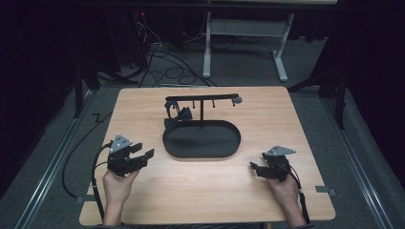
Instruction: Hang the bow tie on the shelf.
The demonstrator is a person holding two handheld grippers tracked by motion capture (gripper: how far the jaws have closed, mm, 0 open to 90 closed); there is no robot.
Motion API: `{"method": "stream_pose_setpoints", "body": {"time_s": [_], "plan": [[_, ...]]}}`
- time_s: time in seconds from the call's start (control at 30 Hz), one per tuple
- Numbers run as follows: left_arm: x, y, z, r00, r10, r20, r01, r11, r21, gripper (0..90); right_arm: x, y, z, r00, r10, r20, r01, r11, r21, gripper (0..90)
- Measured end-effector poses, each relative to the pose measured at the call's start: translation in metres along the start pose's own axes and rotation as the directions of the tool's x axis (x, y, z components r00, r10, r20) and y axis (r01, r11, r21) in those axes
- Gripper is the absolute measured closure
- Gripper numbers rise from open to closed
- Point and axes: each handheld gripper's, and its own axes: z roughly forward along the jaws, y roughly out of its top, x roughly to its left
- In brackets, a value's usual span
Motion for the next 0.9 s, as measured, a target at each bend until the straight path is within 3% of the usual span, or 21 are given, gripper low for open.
{"method": "stream_pose_setpoints", "body": {"time_s": [0.9], "plan": [[-0.006,-0.016,0.010,0.9991,-0.022,0.035,0.021,0.9992,0.035,43.6,0.000,0.000,0.000,1.0000,0.000,0.000,0.000,1.000,0.000,34.1]]}}
